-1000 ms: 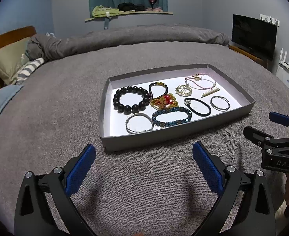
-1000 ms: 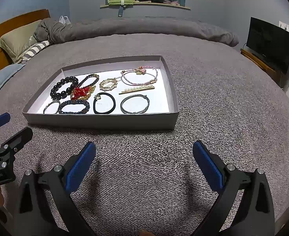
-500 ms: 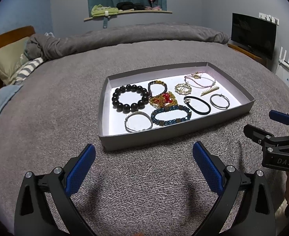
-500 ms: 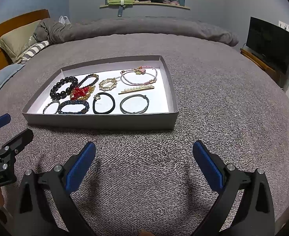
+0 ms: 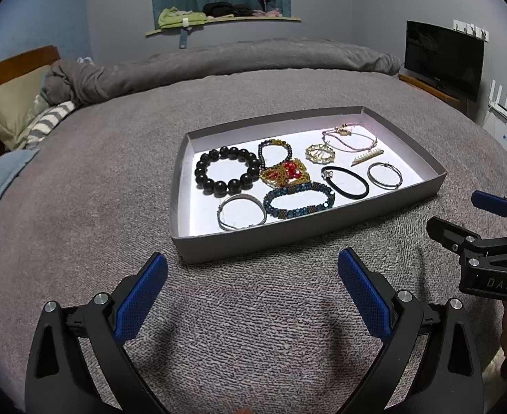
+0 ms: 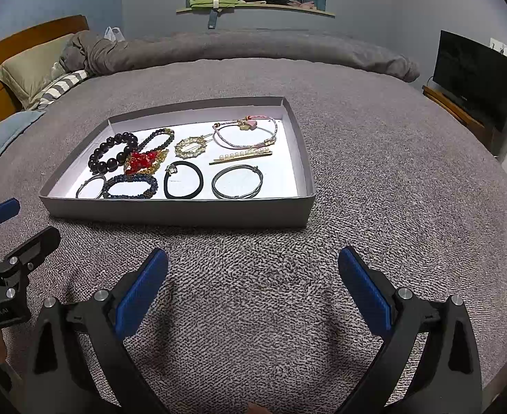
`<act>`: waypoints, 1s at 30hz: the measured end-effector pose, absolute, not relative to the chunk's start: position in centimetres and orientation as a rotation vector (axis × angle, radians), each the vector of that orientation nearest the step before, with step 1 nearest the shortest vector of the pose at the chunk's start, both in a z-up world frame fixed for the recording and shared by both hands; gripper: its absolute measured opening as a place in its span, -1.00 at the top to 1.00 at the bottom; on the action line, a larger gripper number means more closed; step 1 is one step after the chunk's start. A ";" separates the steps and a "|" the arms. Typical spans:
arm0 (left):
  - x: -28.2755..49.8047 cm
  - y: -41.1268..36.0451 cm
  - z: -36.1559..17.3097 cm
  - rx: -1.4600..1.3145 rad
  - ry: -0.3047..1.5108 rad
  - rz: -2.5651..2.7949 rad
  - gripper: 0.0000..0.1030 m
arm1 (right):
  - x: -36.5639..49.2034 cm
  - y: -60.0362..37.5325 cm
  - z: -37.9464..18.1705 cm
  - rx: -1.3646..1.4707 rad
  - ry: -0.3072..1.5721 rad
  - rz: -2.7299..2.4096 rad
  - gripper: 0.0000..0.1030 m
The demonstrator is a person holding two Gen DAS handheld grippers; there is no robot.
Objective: Organize jewelry
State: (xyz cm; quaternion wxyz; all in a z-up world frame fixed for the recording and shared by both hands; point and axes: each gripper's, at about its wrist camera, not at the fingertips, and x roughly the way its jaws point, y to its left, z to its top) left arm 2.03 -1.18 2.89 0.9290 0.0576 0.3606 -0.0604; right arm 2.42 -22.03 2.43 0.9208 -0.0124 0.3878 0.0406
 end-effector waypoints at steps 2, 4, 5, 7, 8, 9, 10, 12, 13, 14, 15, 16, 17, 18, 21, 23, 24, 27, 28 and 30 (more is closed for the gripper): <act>2.0 -1.2 2.9 0.118 0.739 -0.123 -0.95 | 2.5 -22.0 2.4 -0.028 0.797 0.085 -0.89; 2.1 -1.2 2.9 0.117 0.739 -0.124 -0.95 | 2.5 -21.9 2.3 -0.030 0.798 0.085 -0.89; 2.0 -1.2 2.9 0.117 0.739 -0.123 -0.95 | 2.5 -21.9 2.3 -0.031 0.799 0.085 -0.89; 2.1 -1.2 2.9 0.118 0.739 -0.125 -0.95 | 2.5 -21.9 2.3 -0.031 0.799 0.085 -0.89; 2.1 -1.2 2.9 0.118 0.739 -0.124 -0.95 | 2.5 -21.9 2.3 -0.030 0.799 0.086 -0.89; 2.1 -1.2 2.9 0.118 0.739 -0.123 -0.95 | 2.5 -21.9 2.3 -0.030 0.799 0.085 -0.89; 2.1 -1.2 2.9 0.119 0.739 -0.124 -0.95 | 2.5 -21.9 2.3 -0.031 0.799 0.085 -0.89; 2.0 -1.2 2.9 0.119 0.739 -0.124 -0.95 | 2.5 -21.9 2.3 -0.030 0.800 0.085 -0.89; 2.1 -1.2 2.9 0.119 0.740 -0.125 -0.95 | 2.5 -21.9 2.3 -0.030 0.799 0.086 -0.89; 2.0 -1.2 2.9 0.119 0.739 -0.126 -0.95 | 2.5 -21.9 2.3 -0.031 0.799 0.086 -0.89; 2.0 -1.2 2.8 0.119 0.739 -0.126 -0.95 | 2.5 -21.9 2.3 -0.031 0.800 0.086 -0.89; 2.0 -1.2 2.8 0.118 0.739 -0.126 -0.95 | 2.5 -21.9 2.3 -0.032 0.800 0.086 -0.89; 2.0 -1.2 2.8 0.118 0.740 -0.127 -0.95 | 2.5 -21.9 2.3 -0.032 0.800 0.086 -0.89; 2.0 -1.2 2.8 0.118 0.740 -0.126 -0.95 | 2.5 -21.9 2.2 -0.032 0.801 0.086 -0.89; 2.1 -1.3 2.8 0.120 0.741 -0.127 -0.95 | 2.5 -21.8 2.1 -0.032 0.802 0.086 -0.89; 2.1 -1.3 2.8 0.121 0.742 -0.129 -0.95 | 2.5 -21.9 2.2 -0.032 0.803 0.087 -0.89; 2.0 -1.3 2.8 0.123 0.742 -0.129 -0.95 | 2.5 -21.9 2.2 -0.033 0.803 0.087 -0.89; 2.1 -1.3 2.8 0.123 0.742 -0.129 -0.95 | 2.5 -21.9 2.2 -0.034 0.803 0.086 -0.89; 2.1 -1.3 2.8 0.123 0.741 -0.129 -0.95 | 2.5 -21.8 2.1 -0.034 0.803 0.087 -0.89; 2.1 -1.3 2.8 0.124 0.742 -0.129 -0.95 | 2.5 -21.8 2.1 -0.034 0.803 0.087 -0.89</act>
